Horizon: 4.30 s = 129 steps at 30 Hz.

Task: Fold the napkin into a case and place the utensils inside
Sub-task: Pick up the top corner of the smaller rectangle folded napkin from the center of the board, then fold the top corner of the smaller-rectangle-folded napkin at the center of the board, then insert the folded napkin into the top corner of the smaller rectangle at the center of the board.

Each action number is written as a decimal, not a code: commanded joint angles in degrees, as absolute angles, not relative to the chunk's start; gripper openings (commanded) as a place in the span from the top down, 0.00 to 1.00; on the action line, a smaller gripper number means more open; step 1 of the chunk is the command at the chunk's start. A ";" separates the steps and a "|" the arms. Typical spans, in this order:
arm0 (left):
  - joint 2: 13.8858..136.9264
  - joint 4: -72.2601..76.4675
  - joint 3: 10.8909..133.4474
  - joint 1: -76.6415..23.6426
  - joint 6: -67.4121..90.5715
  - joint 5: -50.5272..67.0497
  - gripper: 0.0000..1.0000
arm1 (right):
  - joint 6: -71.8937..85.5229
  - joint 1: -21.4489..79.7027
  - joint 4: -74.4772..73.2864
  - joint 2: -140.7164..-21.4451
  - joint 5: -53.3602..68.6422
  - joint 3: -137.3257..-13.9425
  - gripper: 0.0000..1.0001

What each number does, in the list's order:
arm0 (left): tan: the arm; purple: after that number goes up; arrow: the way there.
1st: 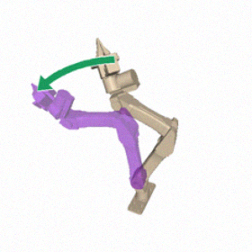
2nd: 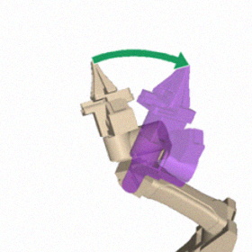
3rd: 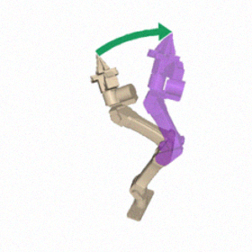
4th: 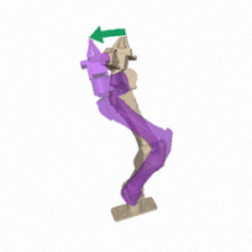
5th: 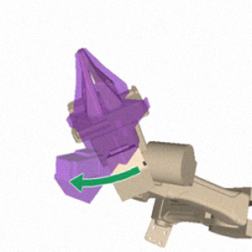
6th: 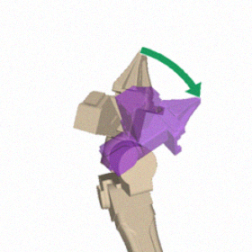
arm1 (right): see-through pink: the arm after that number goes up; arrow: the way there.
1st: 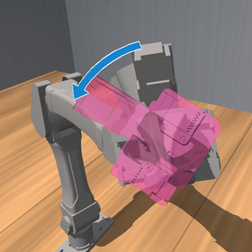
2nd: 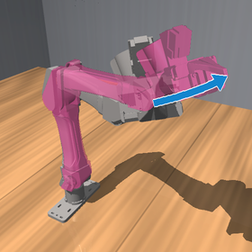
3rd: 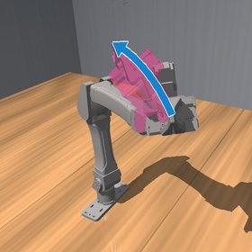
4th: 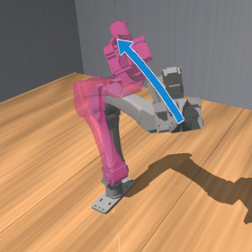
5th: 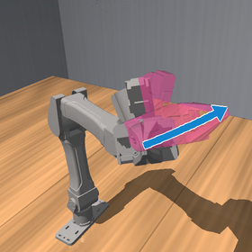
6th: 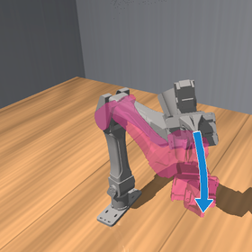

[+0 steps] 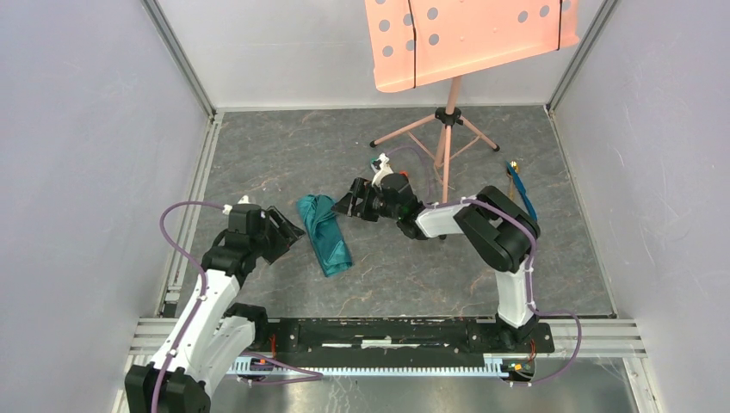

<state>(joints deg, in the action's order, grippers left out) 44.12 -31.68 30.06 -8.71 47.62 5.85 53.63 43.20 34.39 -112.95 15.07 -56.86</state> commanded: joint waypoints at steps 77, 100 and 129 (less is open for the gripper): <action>107.72 -30.35 76.64 -18.81 5.30 -13.22 0.65 | 35.49 42.57 14.15 -128.41 23.71 -90.18 1.00; 109.54 -31.95 75.56 -20.20 5.33 -17.33 0.65 | 36.12 42.63 13.97 -129.18 24.23 -91.19 1.00; 102.98 -30.55 72.20 -19.68 6.81 -13.30 0.98 | 37.32 45.39 8.34 -137.92 23.20 -100.74 1.00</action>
<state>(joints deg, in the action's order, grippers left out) 107.07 -32.82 72.31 -19.57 7.77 -15.94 35.79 44.14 8.03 -135.28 23.27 -97.56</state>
